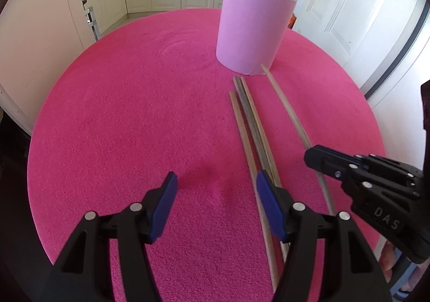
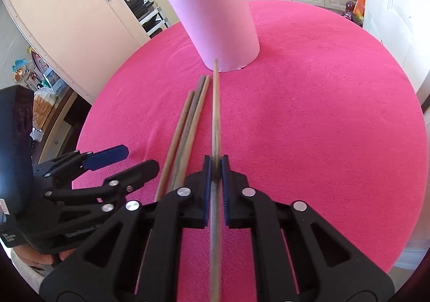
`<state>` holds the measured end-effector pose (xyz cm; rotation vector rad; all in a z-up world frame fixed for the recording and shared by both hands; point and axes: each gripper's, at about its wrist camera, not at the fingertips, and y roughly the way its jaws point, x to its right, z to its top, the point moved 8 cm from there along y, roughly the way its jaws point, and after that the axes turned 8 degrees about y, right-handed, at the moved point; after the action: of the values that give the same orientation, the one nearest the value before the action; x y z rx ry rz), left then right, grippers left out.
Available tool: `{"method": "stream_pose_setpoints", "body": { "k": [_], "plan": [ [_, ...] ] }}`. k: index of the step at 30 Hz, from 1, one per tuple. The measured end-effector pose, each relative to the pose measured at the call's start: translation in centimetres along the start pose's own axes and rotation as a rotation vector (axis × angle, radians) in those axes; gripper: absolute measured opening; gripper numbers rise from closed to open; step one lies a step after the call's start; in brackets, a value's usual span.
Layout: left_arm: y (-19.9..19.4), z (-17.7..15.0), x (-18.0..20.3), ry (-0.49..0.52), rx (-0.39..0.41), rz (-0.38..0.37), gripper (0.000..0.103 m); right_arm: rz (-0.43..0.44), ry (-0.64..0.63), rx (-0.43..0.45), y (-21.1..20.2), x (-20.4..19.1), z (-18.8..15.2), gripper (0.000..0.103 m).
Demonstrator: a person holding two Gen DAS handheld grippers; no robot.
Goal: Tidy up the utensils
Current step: 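Grasp a chopstick with the right tool while the left tool grasps another and lifts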
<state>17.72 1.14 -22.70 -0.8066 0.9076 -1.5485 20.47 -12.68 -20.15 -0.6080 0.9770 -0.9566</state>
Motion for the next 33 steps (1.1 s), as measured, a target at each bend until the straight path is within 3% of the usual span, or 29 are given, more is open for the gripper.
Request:
{"method": "stream_pose_setpoints", "body": {
  "k": [14,19,21,31,32,33],
  "plan": [
    [1.2,1.3,1.5,0.056,-0.044,0.037,0.040,-0.087,-0.107,-0.114,1.0,0.2,0.1,0.008],
    [1.3,1.6,1.7,0.079,-0.043,0.076,0.025,-0.125,-0.138,-0.135,1.4,0.0,0.1,0.008],
    [1.2,1.7,1.4,0.063,-0.040,0.073,0.013,-0.142,-0.156,-0.139,1.5,-0.2,0.1,0.008],
    [0.0,2.1,0.6,0.006,-0.007,0.005,0.008,-0.114,-0.135,-0.108,0.8,-0.2,0.1,0.008],
    [-0.3,2.2,0.6,0.006,0.001,0.003,0.000,-0.108,-0.134,-0.102,0.4,0.0,0.1,0.008],
    [-0.6,2.4,0.6,0.009,0.009,-0.001,0.001,-0.104,-0.133,-0.099,0.2,0.0,0.1,0.008]
  ]
}}
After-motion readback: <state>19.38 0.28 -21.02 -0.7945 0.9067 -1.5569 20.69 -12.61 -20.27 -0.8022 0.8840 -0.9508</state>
